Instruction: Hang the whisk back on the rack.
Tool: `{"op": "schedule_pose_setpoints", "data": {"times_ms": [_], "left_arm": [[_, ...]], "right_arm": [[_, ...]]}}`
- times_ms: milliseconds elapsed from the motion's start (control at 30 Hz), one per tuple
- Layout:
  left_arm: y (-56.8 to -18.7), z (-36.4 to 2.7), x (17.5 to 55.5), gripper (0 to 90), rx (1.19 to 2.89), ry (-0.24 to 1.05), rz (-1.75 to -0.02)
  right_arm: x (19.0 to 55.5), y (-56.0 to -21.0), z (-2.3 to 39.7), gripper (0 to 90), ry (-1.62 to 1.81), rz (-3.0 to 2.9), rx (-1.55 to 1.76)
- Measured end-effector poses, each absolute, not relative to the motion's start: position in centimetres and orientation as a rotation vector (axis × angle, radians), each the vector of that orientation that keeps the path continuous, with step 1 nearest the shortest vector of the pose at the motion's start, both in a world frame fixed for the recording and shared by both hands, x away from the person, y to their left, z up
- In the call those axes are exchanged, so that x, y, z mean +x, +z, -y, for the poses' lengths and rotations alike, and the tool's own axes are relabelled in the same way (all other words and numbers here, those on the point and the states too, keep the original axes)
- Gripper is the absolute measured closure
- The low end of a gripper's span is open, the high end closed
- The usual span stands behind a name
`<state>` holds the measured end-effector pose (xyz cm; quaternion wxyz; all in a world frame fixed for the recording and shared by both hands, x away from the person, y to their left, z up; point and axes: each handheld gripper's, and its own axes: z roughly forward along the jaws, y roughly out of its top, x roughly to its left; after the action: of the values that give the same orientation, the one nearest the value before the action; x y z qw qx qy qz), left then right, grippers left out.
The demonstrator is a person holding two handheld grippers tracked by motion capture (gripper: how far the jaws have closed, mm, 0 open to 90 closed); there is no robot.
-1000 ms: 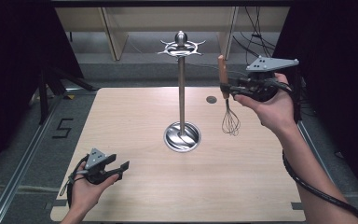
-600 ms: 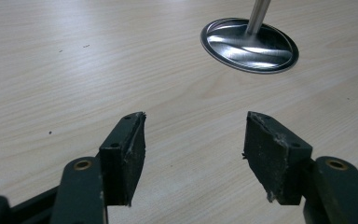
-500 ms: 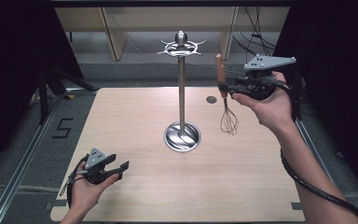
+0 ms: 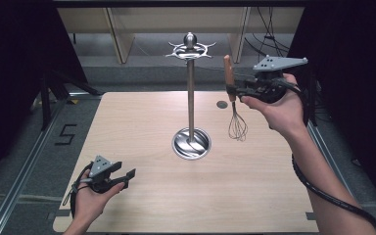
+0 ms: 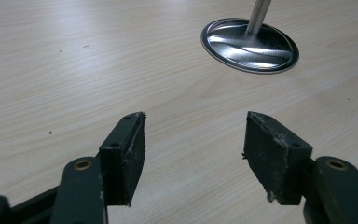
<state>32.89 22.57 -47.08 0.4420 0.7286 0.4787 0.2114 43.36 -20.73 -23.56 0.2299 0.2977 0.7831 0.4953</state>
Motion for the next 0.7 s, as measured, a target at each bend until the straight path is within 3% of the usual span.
{"op": "schedule_pose_setpoints", "data": {"times_ms": [700], "left_arm": [[-46.98,-22.69,32.92,37.8,1.808,0.530,-1.177]], "right_arm": [[43.66,-23.03,19.87,68.8,1.376,-2.165,0.823]]}}
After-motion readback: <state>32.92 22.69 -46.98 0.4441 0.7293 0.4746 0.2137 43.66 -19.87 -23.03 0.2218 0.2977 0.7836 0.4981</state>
